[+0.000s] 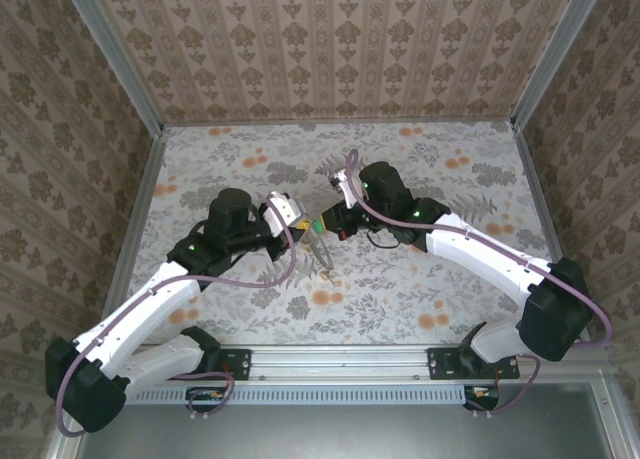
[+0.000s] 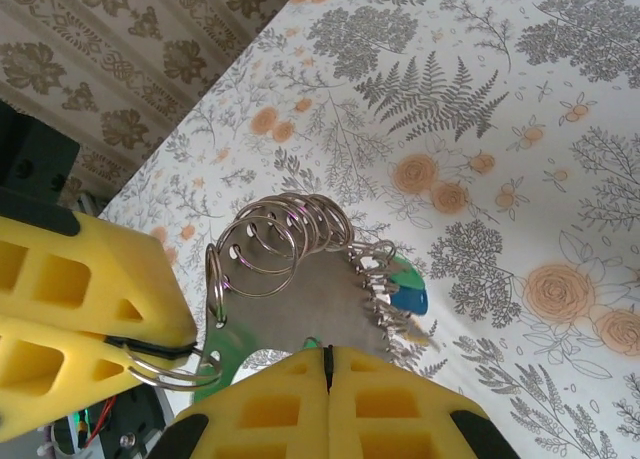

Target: Put the keys on the keyring

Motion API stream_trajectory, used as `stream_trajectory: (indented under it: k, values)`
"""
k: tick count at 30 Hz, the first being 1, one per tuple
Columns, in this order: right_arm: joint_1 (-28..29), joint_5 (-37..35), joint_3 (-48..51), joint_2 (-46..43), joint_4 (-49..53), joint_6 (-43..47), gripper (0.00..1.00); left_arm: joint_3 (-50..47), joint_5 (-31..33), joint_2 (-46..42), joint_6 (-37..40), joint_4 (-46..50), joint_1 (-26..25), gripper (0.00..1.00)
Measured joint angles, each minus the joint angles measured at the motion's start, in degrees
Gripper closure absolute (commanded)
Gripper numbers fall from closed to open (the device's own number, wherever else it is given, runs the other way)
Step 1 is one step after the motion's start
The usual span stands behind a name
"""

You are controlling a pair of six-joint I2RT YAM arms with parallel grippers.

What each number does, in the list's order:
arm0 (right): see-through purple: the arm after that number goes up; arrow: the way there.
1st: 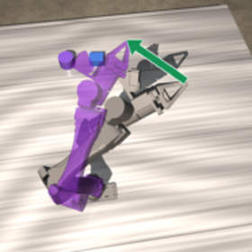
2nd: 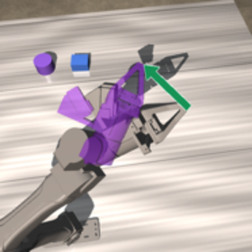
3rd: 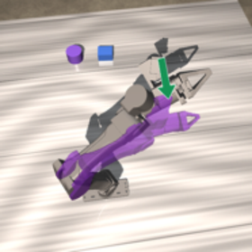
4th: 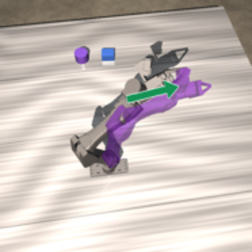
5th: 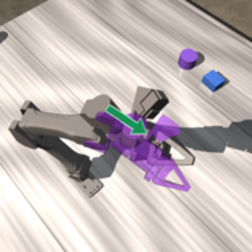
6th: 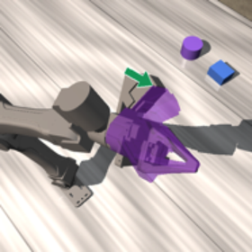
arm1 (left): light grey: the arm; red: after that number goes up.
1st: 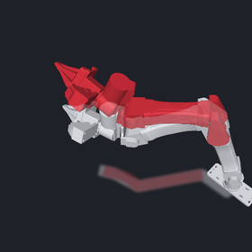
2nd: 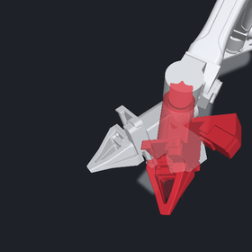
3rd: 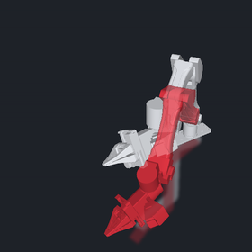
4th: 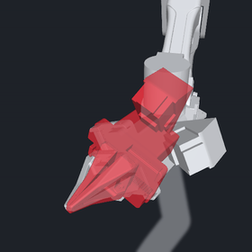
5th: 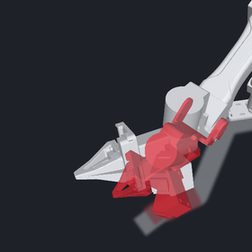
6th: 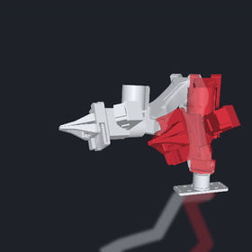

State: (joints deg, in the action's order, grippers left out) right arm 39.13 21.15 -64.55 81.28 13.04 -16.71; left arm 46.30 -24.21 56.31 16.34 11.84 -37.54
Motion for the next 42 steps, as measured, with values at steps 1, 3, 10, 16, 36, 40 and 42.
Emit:
stream_trajectory:
  k: [1,3,10,16,36,40,42]
  values:
    - [0.00,0.00,0.00,0.00,0.28,0.00,1.00,0.00,0.00,-0.04,0.00,0.00,0.00,1.00]
    - [0.00,0.02,0.00,0.00,0.70,0.02,1.00,0.00,-0.02,-0.09,0.00,-0.11,0.00,1.00]
    - [-0.33,0.48,1.09,-0.92,0.59,0.07,1.00,-0.02,-0.66,-0.57,-0.02,-1.20,0.00,1.00]
    - [-0.63,2.62,4.13,-5.01,-2.19,0.28,1.00,-0.09,-1.25,-1.36,-0.02,-1.92,0.02,1.00]
    - [-1.86,-8.81,3.82,-7.93,10.95,11.08,1.00,-0.13,-1.46,-0.33,-2.36,0.87,2.93,1.00]
    - [-2.97,-13.86,3.52,-7.93,19.26,14.49,1.00,-0.13,-1.55,-2.75,-2.43,2.78,4.81,1.00]
    - [-3.54,-16.26,3.43,-7.93,23.21,16.74,1.00,-0.13,-1.73,-3.63,-2.43,3.21,5.55,1.00]
